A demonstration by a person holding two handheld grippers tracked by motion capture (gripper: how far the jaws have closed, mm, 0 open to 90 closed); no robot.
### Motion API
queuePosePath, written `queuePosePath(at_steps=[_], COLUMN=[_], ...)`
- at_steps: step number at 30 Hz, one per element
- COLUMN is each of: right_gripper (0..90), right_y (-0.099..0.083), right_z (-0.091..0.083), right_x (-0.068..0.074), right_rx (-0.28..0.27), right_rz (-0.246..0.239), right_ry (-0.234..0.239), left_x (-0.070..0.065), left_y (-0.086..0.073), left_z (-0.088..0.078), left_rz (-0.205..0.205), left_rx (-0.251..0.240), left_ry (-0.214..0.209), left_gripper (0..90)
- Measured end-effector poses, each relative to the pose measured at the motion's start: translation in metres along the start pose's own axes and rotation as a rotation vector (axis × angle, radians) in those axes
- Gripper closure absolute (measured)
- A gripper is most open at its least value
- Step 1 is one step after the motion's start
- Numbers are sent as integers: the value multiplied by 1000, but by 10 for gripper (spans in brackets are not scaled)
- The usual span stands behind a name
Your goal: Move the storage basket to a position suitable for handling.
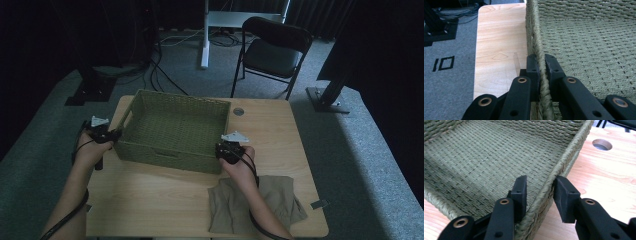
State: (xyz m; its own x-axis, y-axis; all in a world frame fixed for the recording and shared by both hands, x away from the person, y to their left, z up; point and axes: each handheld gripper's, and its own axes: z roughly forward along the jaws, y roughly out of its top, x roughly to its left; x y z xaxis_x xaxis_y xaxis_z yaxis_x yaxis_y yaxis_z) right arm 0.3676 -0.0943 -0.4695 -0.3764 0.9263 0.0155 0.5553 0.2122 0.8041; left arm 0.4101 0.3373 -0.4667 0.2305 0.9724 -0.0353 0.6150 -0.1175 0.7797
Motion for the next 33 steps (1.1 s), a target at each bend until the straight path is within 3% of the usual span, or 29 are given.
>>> queuePosePath(at_steps=[18, 33], right_gripper=[730, 747], right_y=[7, 2], right_z=[5, -1], right_x=[-17, -31], right_rx=[21, 23], right_rz=[-2, 17], right_ry=[-33, -35], left_x=[-24, -38], left_y=[-7, -8], left_z=[-7, -8], left_rz=[-54, -53], left_rx=[6, 11], left_ry=[45, 17], left_gripper=[845, 843])
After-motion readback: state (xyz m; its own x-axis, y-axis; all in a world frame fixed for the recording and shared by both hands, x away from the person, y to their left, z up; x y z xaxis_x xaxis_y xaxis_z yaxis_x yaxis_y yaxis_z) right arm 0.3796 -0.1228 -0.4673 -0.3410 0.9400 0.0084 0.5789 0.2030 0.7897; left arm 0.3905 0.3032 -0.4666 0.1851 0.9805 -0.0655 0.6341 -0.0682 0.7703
